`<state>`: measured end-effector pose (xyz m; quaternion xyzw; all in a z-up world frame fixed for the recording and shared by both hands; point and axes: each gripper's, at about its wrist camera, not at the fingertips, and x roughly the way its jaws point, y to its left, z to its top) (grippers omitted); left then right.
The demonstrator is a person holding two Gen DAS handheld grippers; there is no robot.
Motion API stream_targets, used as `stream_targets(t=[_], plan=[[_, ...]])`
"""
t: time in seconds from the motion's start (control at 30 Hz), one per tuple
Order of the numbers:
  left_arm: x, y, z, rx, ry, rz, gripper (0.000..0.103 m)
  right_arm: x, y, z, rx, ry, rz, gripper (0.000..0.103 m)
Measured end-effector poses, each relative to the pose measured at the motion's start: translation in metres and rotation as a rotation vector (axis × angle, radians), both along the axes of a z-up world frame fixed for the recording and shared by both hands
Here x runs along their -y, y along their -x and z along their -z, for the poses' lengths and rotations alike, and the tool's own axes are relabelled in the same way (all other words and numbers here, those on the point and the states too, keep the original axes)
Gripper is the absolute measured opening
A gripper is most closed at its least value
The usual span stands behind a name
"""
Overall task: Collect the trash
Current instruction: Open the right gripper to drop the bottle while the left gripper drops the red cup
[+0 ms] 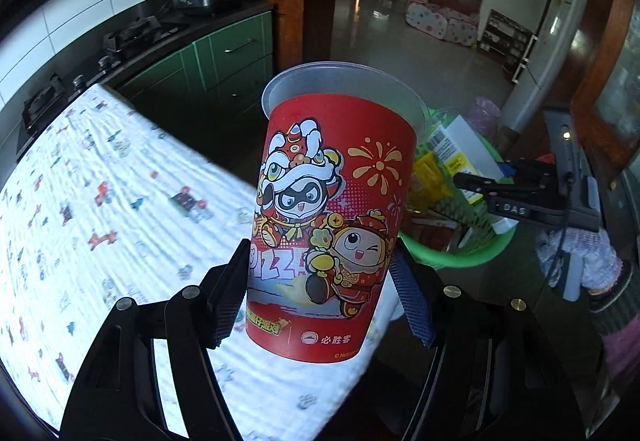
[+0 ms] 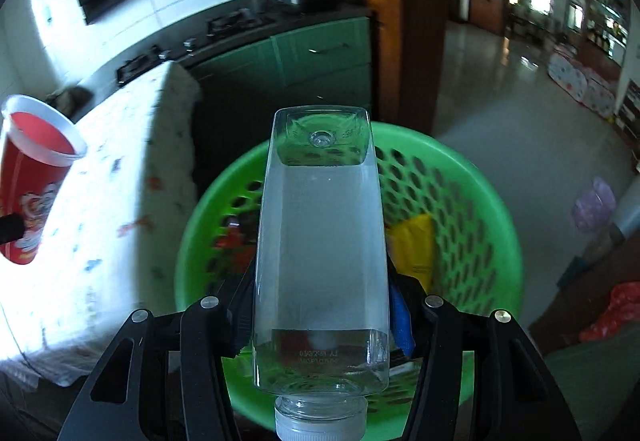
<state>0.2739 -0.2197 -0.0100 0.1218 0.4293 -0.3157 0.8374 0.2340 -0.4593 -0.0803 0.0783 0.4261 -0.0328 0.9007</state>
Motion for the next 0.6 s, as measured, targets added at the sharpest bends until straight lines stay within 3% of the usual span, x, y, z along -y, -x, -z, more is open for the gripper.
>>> stream_targets(t=[0.27,0.6], plan=[[0.034,-0.007,0.008,-0.034,0.008,0.017,0.067,0.025,-0.017,0.020,-0.014,0.001,0.043,0.054],[0.076,-0.013,0.024,-0.084,0.012,0.038,0.067,0.030,-0.001,0.001,0.050,0.021,0.039,0.059]])
